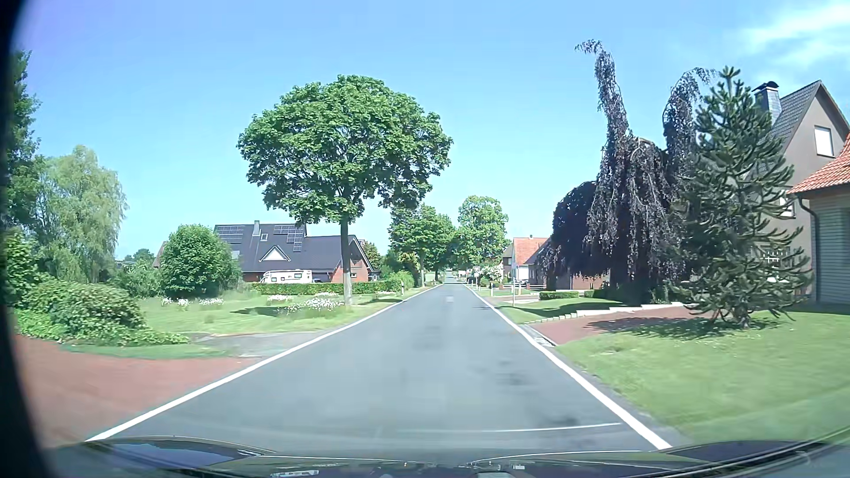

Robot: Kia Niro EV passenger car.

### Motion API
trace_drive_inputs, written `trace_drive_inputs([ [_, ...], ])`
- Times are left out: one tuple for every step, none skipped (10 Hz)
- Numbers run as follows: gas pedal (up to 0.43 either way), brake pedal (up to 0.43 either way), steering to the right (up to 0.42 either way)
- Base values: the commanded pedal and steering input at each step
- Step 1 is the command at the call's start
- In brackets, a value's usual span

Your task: Follow the waypoints while adhering to traffic rules and regulations

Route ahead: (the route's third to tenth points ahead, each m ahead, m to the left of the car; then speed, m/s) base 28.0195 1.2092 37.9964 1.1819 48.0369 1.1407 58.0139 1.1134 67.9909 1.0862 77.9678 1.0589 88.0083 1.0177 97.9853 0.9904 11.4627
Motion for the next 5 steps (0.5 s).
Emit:
trace_drive_inputs([
  [0.169,0.000,0.000],
  [0.169,0.000,0.000],
  [0.169,0.000,0.000],
  [0.169,0.000,0.000],
  [0.169,0.000,0.000],
])
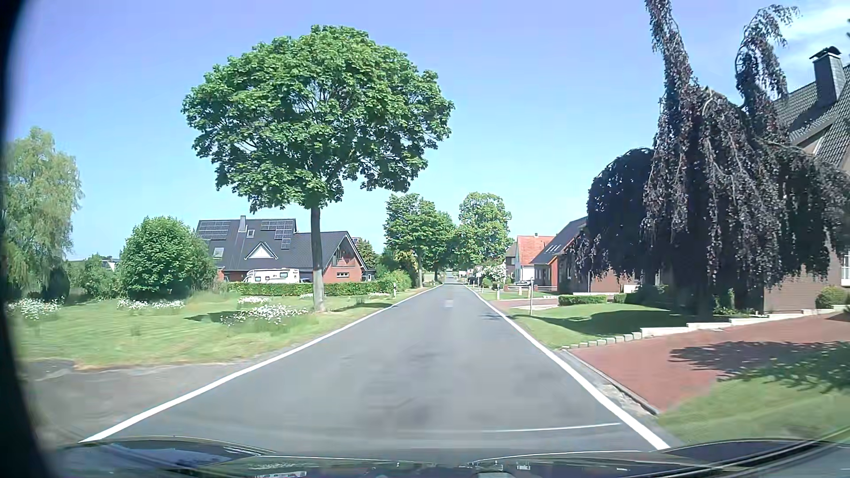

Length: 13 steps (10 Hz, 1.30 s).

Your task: Follow the waypoints while adhering to traffic rules and regulations

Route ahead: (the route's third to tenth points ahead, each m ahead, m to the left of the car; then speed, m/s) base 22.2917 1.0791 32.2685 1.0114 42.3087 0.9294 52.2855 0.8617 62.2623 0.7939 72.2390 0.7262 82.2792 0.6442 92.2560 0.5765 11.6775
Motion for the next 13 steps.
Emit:
trace_drive_inputs([
  [0.169,0.000,0.000],
  [0.169,0.000,0.000],
  [0.169,0.000,0.000],
  [0.169,0.000,0.000],
  [0.169,0.000,0.000],
  [0.169,0.000,0.000],
  [0.169,0.000,-0.001],
  [0.157,0.000,0.000],
  [0.157,0.000,0.000],
  [0.157,0.000,0.000],
  [0.157,0.000,0.000],
  [0.157,0.000,0.000],
  [0.157,0.000,0.000],
])
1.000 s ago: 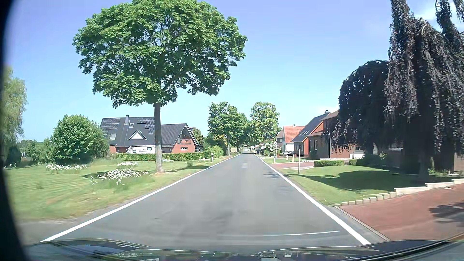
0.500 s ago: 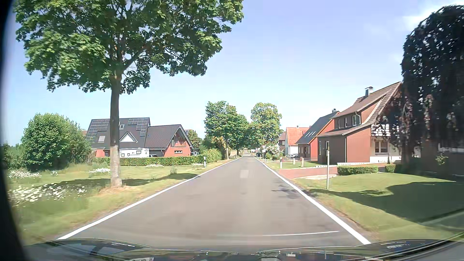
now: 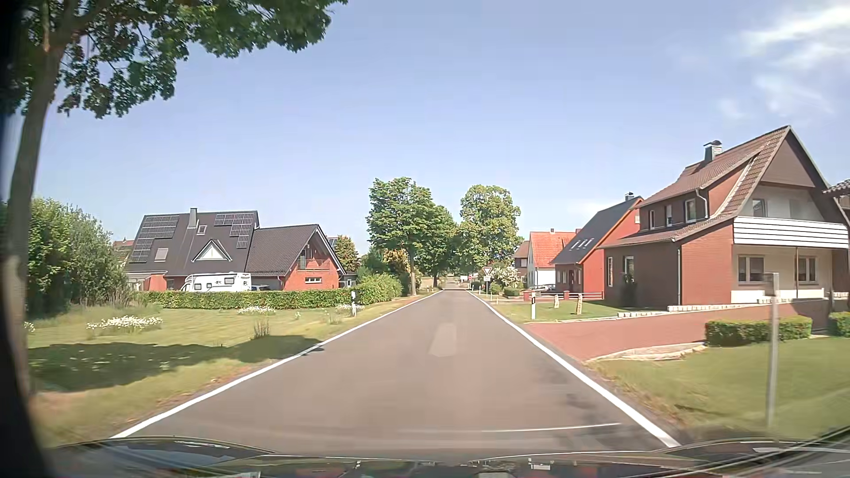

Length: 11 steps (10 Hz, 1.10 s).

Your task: Follow the waypoints while adhering to traffic rules and regulations

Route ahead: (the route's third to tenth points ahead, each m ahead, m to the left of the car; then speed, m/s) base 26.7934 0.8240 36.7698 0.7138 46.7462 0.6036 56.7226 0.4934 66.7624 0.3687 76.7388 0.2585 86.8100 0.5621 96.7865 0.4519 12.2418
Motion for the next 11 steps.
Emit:
trace_drive_inputs([
  [0.157,0.000,0.000],
  [0.157,0.000,0.000],
  [0.157,0.000,-0.001],
  [0.150,0.000,-0.001],
  [0.130,0.000,0.004],
  [0.118,0.000,0.006],
  [0.110,0.000,0.006],
  [0.079,0.000,0.006],
  [0.079,0.000,0.006],
  [0.079,0.000,0.006],
  [0.079,0.000,0.006],
])
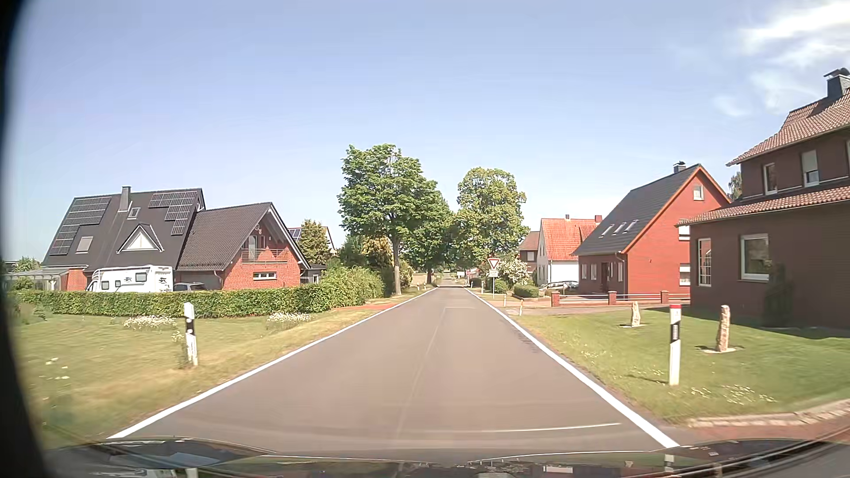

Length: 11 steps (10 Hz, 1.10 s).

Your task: Follow the waypoints while adhering to traffic rules and regulations

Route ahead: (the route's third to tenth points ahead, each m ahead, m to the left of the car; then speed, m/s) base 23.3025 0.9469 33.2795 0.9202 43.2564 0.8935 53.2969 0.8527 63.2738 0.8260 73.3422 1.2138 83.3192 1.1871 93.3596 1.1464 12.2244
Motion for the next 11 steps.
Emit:
trace_drive_inputs([
  [0.087,0.000,0.006],
  [0.087,0.000,0.005],
  [0.087,0.000,0.005],
  [0.098,0.000,0.005],
  [0.138,0.000,0.005],
  [0.138,0.000,0.005],
  [0.150,0.000,0.004],
  [0.157,0.000,0.004],
  [0.157,0.000,0.004],
  [0.157,0.000,0.003],
  [0.169,0.000,0.003],
])
